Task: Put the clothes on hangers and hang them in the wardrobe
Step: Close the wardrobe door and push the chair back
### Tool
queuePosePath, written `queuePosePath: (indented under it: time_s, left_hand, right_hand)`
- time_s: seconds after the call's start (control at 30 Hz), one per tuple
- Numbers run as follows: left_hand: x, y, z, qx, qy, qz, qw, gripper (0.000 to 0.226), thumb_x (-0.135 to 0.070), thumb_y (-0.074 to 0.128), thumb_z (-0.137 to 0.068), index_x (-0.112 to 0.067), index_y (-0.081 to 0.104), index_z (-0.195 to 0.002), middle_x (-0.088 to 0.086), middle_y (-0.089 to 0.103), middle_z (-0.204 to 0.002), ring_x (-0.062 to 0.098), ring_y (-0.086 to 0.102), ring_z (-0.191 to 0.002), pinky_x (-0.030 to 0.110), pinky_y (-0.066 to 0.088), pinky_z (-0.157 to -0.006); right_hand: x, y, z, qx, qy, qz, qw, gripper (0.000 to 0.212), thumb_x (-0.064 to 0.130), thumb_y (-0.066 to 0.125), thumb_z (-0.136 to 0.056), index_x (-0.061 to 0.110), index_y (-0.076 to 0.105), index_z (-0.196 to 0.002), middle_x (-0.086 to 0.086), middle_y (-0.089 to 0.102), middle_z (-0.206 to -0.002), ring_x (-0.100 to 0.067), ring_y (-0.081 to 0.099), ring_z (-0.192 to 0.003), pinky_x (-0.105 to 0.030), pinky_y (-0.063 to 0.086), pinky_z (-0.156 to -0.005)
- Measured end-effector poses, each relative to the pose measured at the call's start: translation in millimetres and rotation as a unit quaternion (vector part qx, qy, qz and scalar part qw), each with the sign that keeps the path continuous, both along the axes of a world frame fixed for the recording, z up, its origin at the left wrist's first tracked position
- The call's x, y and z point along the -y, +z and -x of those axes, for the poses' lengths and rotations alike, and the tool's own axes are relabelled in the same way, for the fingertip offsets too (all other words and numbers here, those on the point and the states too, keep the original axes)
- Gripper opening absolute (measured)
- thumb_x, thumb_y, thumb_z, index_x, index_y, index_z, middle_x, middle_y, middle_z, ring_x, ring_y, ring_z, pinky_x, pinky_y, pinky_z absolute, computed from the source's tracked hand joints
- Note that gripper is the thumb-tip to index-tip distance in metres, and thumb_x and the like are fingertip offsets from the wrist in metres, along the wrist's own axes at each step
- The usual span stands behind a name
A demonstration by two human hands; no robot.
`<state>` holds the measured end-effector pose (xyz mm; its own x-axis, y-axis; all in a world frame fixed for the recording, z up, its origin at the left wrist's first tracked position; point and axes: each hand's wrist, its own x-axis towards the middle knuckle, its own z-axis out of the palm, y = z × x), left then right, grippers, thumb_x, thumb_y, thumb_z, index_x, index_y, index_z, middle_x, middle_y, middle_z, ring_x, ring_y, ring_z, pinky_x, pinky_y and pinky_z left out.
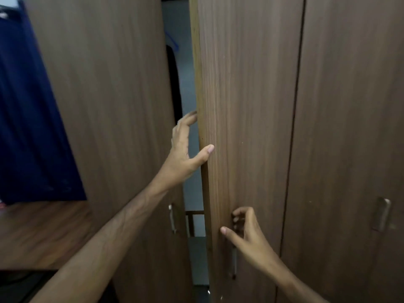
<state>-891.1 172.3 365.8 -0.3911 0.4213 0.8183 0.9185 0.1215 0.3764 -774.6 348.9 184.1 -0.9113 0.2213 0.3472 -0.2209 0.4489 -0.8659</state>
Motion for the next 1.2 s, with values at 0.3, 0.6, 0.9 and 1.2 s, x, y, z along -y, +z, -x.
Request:
queuePosePath:
  time_s: [0.3, 0.6, 0.9, 1.2]
  left_hand:
    - [55, -93, 82, 0.260, 0.219, 0.077, 0.937, 0.109, -0.064, 0.080, -0.069, -0.029, 0.019, -0.152, 0.000, 0.020, -0.158, 0.027, 0.022, -0.146, 0.057, 0.024, -0.115]
    - [45, -190, 128, 0.507, 0.148, -0.029, 0.849, 0.137, -0.074, 0.079, -0.053, -0.015, 0.008, -0.155, 0.016, 0.019, -0.158, 0.028, 0.034, -0.141, 0.033, 0.035, -0.110]
    - [40, -249, 158, 0.515, 0.132, -0.040, 0.846, 0.102, -0.050, 0.091, -0.063, -0.017, 0.025, -0.133, 0.007, 0.036, -0.135, 0.015, 0.044, -0.116, 0.022, 0.040, -0.090]
    - [52, -263, 166, 0.419, 0.222, 0.086, 0.876, 0.072, -0.068, 0.087, -0.052, -0.021, 0.050, -0.091, -0.004, 0.066, -0.079, 0.010, 0.064, -0.069, 0.025, 0.041, -0.053]
  right_hand:
    - [43, -9, 114, 0.001, 0.077, 0.053, 0.996, 0.025, -0.003, 0.061, -0.095, 0.021, 0.068, -0.099, -0.008, 0.055, -0.113, -0.020, 0.071, -0.097, -0.025, 0.055, -0.088]
    - [63, -16, 167, -0.027, -0.030, 0.118, 0.992, 0.024, -0.005, 0.067, -0.091, 0.017, 0.064, -0.101, -0.015, 0.060, -0.102, -0.027, 0.074, -0.089, -0.030, 0.061, -0.079]
    - [50, -24, 189, 0.055, -0.066, 0.100, 0.991, 0.022, 0.041, 0.079, -0.086, 0.020, 0.074, -0.084, -0.001, 0.077, -0.085, -0.025, 0.072, -0.091, -0.034, 0.055, -0.072]
    - [51, -17, 196, 0.092, -0.037, -0.017, 0.995, 0.018, 0.027, 0.061, -0.102, 0.022, 0.071, -0.088, 0.002, 0.076, -0.089, -0.006, 0.074, -0.088, -0.038, 0.065, -0.072]
